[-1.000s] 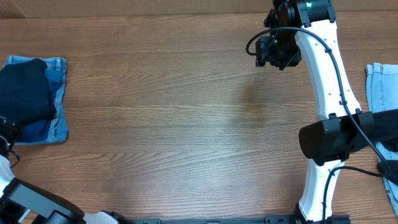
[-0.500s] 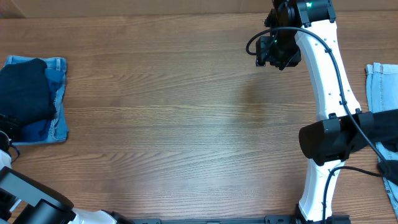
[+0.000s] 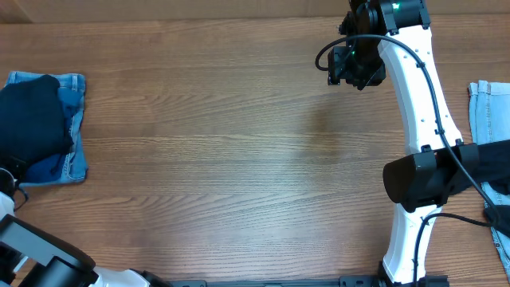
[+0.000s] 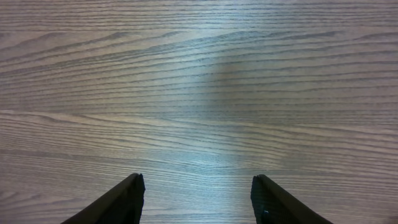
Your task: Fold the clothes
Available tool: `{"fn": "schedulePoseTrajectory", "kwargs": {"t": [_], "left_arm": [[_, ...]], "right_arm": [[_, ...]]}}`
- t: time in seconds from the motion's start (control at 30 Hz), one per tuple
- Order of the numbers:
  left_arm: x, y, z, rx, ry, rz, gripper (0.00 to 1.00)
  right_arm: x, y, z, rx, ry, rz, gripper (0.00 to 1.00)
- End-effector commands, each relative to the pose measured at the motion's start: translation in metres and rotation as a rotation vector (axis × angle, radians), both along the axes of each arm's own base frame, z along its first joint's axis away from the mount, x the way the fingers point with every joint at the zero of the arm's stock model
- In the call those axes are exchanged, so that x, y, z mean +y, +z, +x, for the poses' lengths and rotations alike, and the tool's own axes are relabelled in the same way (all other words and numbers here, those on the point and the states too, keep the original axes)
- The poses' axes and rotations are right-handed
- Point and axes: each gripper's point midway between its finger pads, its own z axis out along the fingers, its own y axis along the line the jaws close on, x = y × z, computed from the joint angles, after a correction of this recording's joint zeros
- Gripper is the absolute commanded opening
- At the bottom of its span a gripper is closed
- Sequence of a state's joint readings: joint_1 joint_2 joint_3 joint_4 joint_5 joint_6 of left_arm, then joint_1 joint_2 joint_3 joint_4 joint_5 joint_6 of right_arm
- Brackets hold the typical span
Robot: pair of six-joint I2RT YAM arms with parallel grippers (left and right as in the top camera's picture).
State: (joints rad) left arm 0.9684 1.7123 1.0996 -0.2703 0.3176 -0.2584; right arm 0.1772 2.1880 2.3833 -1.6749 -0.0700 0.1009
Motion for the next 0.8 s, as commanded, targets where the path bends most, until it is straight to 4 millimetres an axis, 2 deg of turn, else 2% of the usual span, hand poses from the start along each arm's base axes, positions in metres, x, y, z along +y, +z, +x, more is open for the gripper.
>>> {"fn": "schedulePoseTrajectory", "kwargs": {"t": [0.0,0.07,0.17,0.3,0.4,0.43,0.47,0.5,0.57,0.6,0.63,0.7,0.73,0.77], "left_arm": [[0.014,0.042,-0.015,0.026,0.074,0.135,0.04],[0.017,0.053,-0.02,0.027,0.096,0.17,0.04],[0.02,0.051,-0.027,0.066,0.127,0.179,0.04],[0.019,0.05,-0.028,0.072,0.125,0.179,0.08],[0.019,0.049,-0.028,0.071,0.12,0.177,0.47],[0.018,0.05,-0.027,0.068,0.118,0.175,0.55],[0.017,0.05,-0.026,0.064,0.112,0.172,0.56],[0.012,0.051,-0.02,0.035,0.08,0.154,0.5],[0.005,0.054,-0.01,-0.007,0.035,0.136,0.32],[0.002,0.057,-0.006,-0.019,0.016,0.137,0.16],[-0.01,0.069,0.013,-0.062,-0.118,0.166,0.04],[-0.041,0.097,0.044,-0.096,-0.379,0.253,0.04],[-0.054,0.113,0.056,-0.03,-0.461,0.318,0.04],[-0.084,0.143,0.08,0.003,-0.6,0.408,0.06]], "right_arm": [[-0.003,0.019,0.0,-0.053,-0.009,0.004,0.59],[-0.003,0.019,0.0,-0.053,-0.009,0.004,0.59],[-0.003,0.019,0.0,-0.052,-0.009,0.004,0.59],[-0.003,0.019,0.0,-0.053,-0.009,0.004,0.6],[-0.003,0.019,0.0,-0.052,-0.009,0.004,0.59],[-0.003,0.019,0.0,-0.052,-0.009,0.005,0.6],[-0.003,0.019,0.0,-0.052,-0.009,0.005,0.6],[-0.003,0.019,0.0,-0.052,-0.009,0.005,0.6],[-0.003,0.019,0.0,-0.053,-0.009,0.005,0.6],[-0.003,0.019,0.0,-0.053,-0.009,0.004,0.59],[-0.003,0.019,0.0,-0.053,-0.009,0.005,0.59],[-0.003,0.019,0.0,-0.053,-0.009,0.005,0.6],[-0.003,0.019,0.0,-0.053,-0.009,0.005,0.59],[-0.003,0.019,0.0,-0.053,-0.009,0.005,0.59]]}}
